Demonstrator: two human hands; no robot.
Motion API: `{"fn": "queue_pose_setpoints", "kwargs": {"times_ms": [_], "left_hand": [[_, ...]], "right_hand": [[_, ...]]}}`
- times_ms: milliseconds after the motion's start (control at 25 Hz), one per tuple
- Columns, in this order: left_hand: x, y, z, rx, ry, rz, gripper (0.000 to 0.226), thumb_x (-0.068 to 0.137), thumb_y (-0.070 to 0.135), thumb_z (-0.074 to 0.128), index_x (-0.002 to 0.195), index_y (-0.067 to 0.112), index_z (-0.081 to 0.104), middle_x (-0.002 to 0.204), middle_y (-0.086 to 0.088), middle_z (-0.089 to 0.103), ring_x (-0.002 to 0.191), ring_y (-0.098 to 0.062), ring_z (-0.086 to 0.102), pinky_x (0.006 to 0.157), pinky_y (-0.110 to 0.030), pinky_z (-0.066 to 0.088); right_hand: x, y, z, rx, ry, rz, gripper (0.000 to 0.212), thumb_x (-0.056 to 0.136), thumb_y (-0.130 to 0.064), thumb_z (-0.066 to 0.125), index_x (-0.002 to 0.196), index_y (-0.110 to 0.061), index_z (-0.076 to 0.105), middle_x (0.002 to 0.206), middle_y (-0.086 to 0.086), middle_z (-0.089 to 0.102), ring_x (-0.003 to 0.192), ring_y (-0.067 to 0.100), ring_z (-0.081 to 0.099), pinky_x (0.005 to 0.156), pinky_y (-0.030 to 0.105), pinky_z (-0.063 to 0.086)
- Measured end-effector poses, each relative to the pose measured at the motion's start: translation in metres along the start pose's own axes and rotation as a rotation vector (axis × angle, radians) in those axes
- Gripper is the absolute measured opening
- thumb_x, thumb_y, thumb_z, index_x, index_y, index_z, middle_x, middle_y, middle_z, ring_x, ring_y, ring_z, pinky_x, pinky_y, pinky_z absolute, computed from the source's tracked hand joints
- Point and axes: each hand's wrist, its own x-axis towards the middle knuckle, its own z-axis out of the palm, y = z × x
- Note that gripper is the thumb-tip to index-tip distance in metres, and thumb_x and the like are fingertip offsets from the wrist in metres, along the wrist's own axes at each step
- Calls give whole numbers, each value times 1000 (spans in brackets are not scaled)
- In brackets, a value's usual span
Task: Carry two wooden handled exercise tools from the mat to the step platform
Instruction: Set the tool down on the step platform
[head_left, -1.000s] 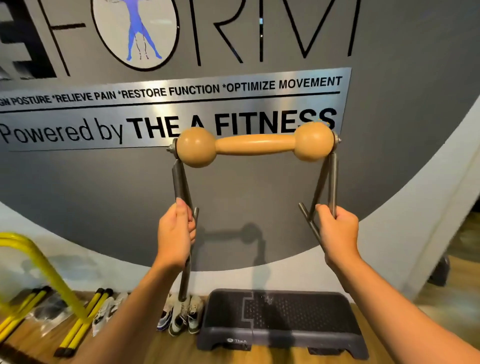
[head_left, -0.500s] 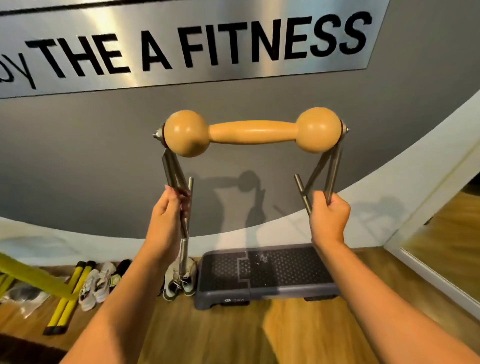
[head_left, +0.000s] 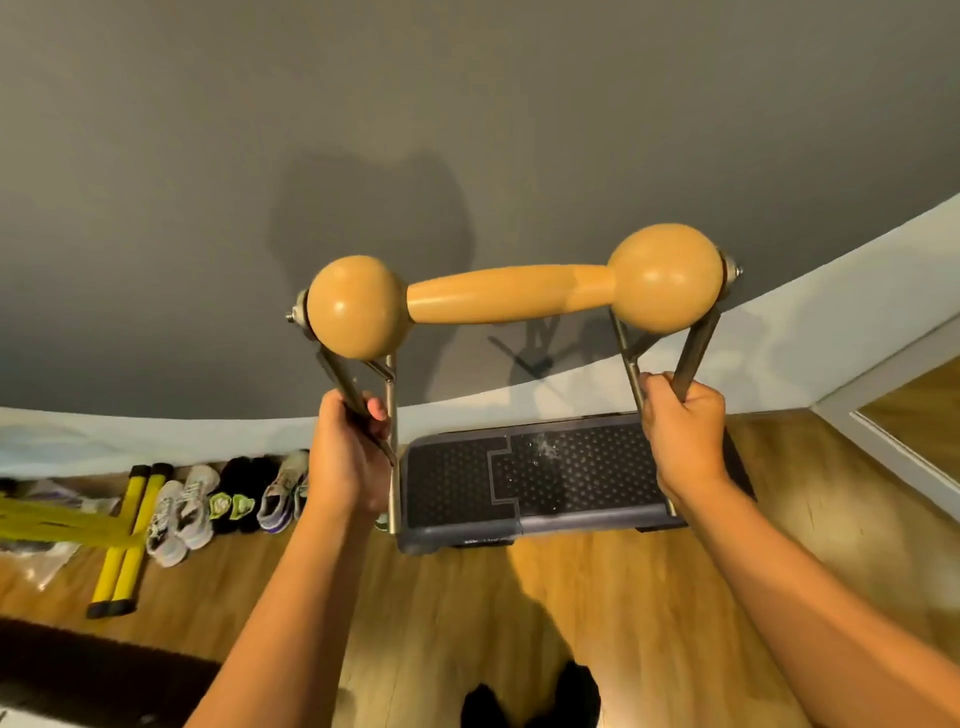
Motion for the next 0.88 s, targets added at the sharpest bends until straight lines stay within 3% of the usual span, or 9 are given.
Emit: {"fn": "queue_pose_setpoints", "kwargs": {"times_ms": [280, 440, 520, 640, 800, 880], "left_hand": [[80, -98, -75, -9, 12, -10, 50, 97, 17, 39, 52, 28, 59, 54, 7, 44, 50, -9, 37, 51, -22, 36], [139, -170, -124, -22, -8, -64, 44, 99, 17, 41, 58, 27, 51, 55, 6, 39, 51, -9, 33, 53, -23, 29], [162, -203, -144, -7, -6, -69, 40, 99, 19, 43, 61, 26, 51, 56, 6, 38, 52, -8, 33, 55, -23, 29], [206, -264, -176, 3, 20, -89, 26, 100, 20, 46, 74, 22, 48, 63, 1, 35, 58, -12, 29, 60, -27, 25], [254, -333, -220, 21, -51, -92, 27, 100, 19, 46, 72, 21, 44, 60, 2, 35, 58, -11, 28, 58, -26, 26], [267, -356, -236, 39, -110, -83, 28, 101, 23, 46, 73, 22, 47, 58, 4, 36, 57, -11, 29, 57, -26, 27]], "right_hand": [[36, 135, 37, -77, -69, 131, 33, 96, -16, 63, 66, -6, 52, 47, -7, 41, 44, 4, 36, 44, 19, 31], [55, 233, 60, -60, -68, 197, 46, 87, -35, 65, 71, 7, 55, 52, -2, 44, 53, 12, 42, 60, 28, 44], [63, 273, 66, -54, -88, 227, 45, 91, -34, 67, 64, -1, 52, 53, -3, 44, 57, 18, 41, 74, 37, 46], [77, 341, 72, -79, -127, 249, 44, 99, -24, 65, 59, -19, 46, 52, -8, 42, 58, 16, 39, 80, 42, 43], [92, 424, 82, -66, -160, 268, 25, 102, -21, 63, 80, -11, 56, 71, 9, 42, 76, 27, 40, 78, 43, 36], [97, 453, 86, -68, -161, 295, 27, 102, -22, 63, 79, -12, 56, 73, 10, 41, 80, 27, 40, 77, 43, 34]]}}
